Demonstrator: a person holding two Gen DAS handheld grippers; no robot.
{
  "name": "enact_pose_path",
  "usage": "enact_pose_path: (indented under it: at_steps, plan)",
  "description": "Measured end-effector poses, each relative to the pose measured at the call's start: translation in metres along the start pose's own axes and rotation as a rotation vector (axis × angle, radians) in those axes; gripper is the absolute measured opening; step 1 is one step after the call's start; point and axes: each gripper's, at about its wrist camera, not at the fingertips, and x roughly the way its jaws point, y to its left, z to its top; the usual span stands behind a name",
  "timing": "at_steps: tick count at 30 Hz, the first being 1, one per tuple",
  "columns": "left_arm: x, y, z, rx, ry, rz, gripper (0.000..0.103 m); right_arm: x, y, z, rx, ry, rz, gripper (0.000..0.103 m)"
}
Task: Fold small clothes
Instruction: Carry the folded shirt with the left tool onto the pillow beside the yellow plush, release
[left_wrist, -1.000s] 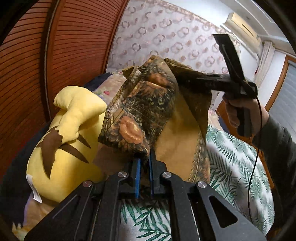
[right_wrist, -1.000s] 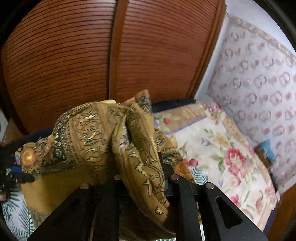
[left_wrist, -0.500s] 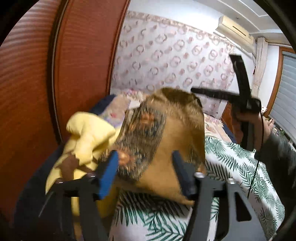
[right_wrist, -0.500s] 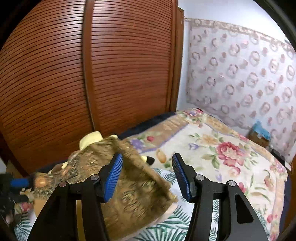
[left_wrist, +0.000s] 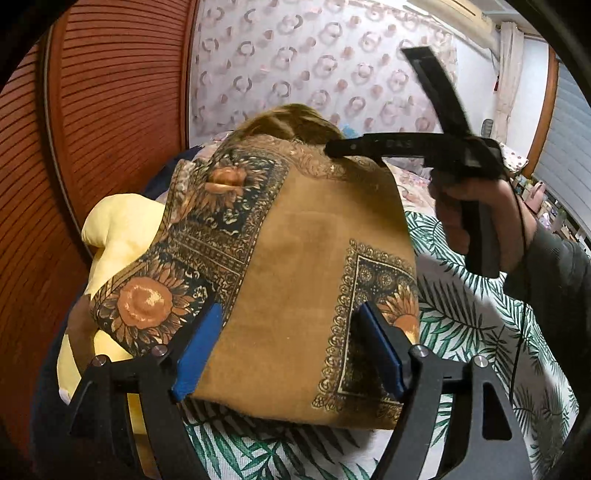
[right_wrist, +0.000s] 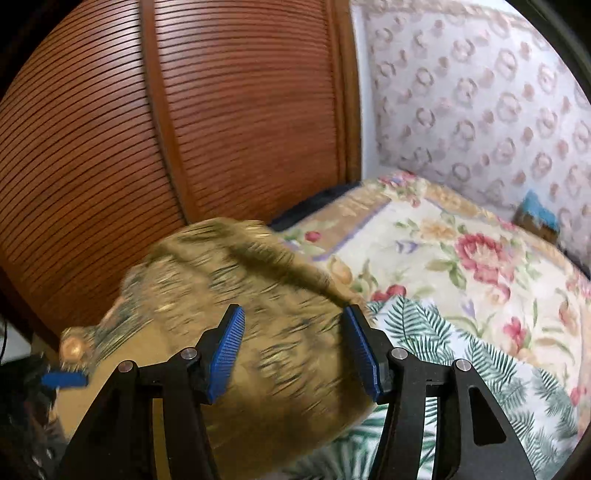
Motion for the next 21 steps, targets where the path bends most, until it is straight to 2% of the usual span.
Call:
enact_pose_path:
  at_steps: [4, 8, 21]
  plan:
    - [0.001, -0.002, 0.001, 0.009, 0.001, 0.012, 0.078, 0.015, 0.002, 0.002, 0.006, 0.015, -0.005, 0.058]
    - [-0.001, -0.004, 0.004, 0.020, -0.005, 0.021, 0.078, 0.003, 0.008, -0.002, 0.024, -0.016, -0.026, 0.058]
    - [-0.051, -0.047, 0.003, 0.107, -0.112, -0.007, 0.090, -0.115, 0.037, -0.065, 0.057, -0.110, -0.075, 0.058]
